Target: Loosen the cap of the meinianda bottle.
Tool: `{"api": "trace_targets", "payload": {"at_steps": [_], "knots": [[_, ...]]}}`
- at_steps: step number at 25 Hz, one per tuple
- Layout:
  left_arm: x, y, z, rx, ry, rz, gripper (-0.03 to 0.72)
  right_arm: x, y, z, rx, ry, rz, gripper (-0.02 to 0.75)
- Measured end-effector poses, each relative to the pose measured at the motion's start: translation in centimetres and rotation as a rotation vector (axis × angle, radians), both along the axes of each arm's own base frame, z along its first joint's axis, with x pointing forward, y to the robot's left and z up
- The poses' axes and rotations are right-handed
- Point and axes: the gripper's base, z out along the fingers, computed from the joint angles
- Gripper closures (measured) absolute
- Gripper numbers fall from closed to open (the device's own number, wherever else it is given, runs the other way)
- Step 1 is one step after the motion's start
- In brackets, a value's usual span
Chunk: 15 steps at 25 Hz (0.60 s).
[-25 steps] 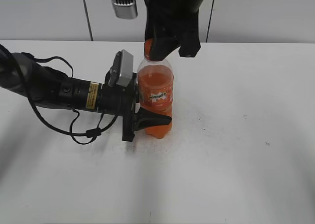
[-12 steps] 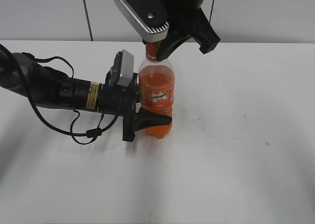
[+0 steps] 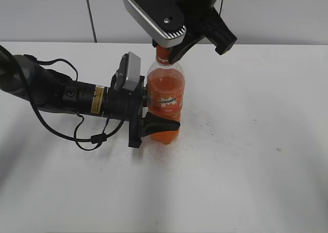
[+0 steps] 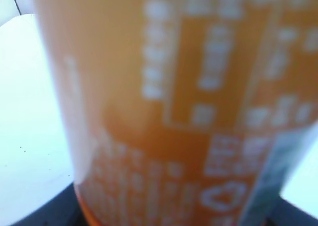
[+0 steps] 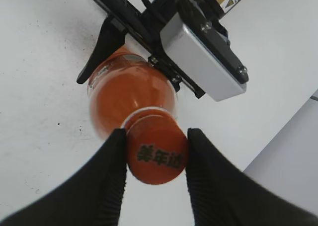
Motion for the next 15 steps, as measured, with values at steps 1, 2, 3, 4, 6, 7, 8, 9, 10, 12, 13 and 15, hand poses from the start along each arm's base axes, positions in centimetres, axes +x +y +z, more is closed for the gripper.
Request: {"api": "trace_targets", "payload": {"at_steps": [1,2,3,4,6,7,8,9,10,12,13,15], "knots": [[0.0,0.0,0.0,0.0,0.0,0.0,0.304,0.0,0.0,0.0,0.002,0.002,-0.006,0.464],[0.0,0.0,0.0,0.0,0.0,0.0,0.304,0.0,0.0,0.0,0.003,0.004,-0.012,0.464],[0.0,0.0,0.0,0.0,0.0,0.0,0.304,0.0,0.0,0.0,0.004,0.005,-0.015,0.464],[0.0,0.0,0.0,0.0,0.0,0.0,0.304,0.0,0.0,0.0,0.005,0.006,-0.019,0.464],[-0.01,0.0,0.0,0.0,0.0,-0.001,0.304,-0.01,0.0,0.0,0.007,0.01,-0.028,0.464],[-0.01,0.0,-0.01,0.001,0.0,-0.002,0.304,-0.01,0.0,0.0,0.011,0.015,-0.044,0.464],[-0.01,0.0,-0.01,0.001,0.0,-0.002,0.304,-0.01,0.0,0.0,0.017,0.022,-0.065,0.464],[-0.01,0.0,-0.01,0.001,0.0,-0.002,0.304,-0.01,0.0,0.0,0.022,0.027,-0.082,0.464],[-0.02,0.0,-0.01,0.001,0.0,-0.003,0.304,-0.01,-0.01,0.0,0.024,0.03,-0.091,0.464],[-0.02,0.0,-0.01,0.001,0.0,-0.003,0.304,-0.01,-0.01,-0.01,0.026,0.034,-0.101,0.464],[-0.02,0.0,-0.01,0.001,0.0,-0.003,0.304,-0.01,-0.01,-0.01,0.026,0.034,-0.101,0.464],[-0.02,0.0,-0.01,0.001,0.0,-0.003,0.304,-0.01,-0.01,-0.01,0.023,0.03,-0.088,0.464]]}}
